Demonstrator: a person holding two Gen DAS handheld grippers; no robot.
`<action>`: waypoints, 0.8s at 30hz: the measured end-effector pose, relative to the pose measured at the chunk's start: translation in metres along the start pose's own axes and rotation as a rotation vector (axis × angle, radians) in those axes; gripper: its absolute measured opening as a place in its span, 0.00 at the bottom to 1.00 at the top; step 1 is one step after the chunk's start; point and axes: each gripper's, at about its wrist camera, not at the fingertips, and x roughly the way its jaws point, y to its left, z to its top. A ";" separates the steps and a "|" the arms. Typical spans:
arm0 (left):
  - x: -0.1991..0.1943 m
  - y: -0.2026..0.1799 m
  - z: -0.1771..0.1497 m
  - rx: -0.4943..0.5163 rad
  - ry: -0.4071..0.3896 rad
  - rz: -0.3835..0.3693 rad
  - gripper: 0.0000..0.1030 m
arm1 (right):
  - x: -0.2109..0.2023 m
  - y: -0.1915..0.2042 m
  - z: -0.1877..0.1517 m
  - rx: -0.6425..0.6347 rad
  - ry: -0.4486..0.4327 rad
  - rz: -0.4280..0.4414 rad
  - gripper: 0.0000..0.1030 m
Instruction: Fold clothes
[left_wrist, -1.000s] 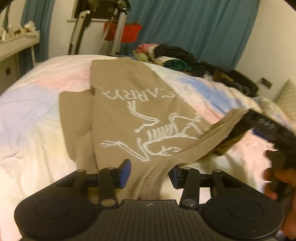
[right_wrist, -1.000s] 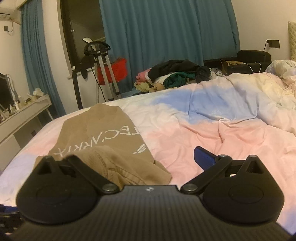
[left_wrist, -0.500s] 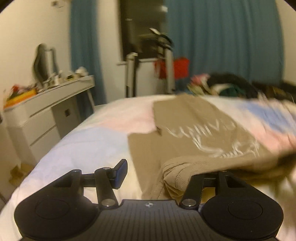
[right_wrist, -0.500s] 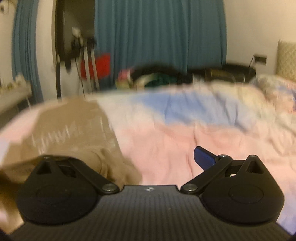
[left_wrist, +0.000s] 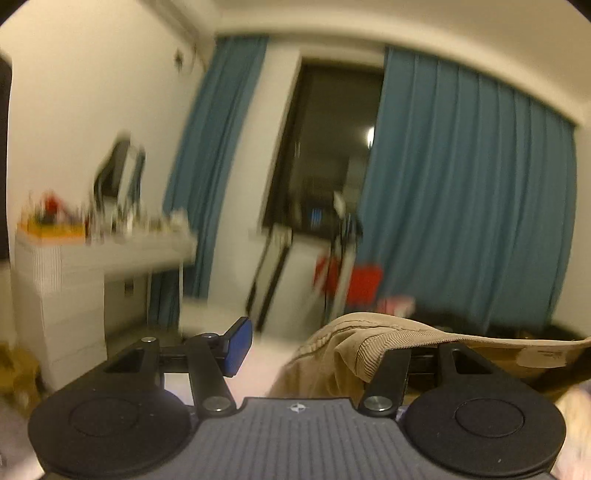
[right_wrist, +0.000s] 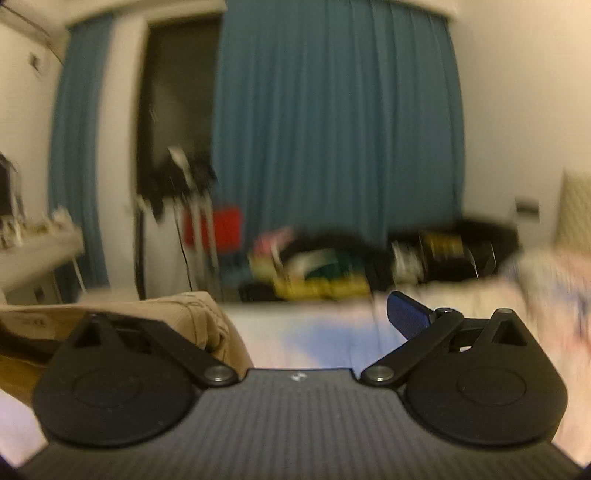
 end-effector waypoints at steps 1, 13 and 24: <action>-0.005 -0.003 0.027 0.005 -0.045 -0.003 0.57 | -0.007 0.001 0.025 -0.005 -0.031 0.011 1.00; -0.127 -0.018 0.256 0.052 -0.335 -0.121 0.63 | -0.160 -0.019 0.245 -0.020 -0.399 0.107 1.00; -0.095 -0.020 0.211 0.045 -0.085 -0.230 0.67 | -0.126 -0.035 0.198 -0.049 -0.180 0.109 1.00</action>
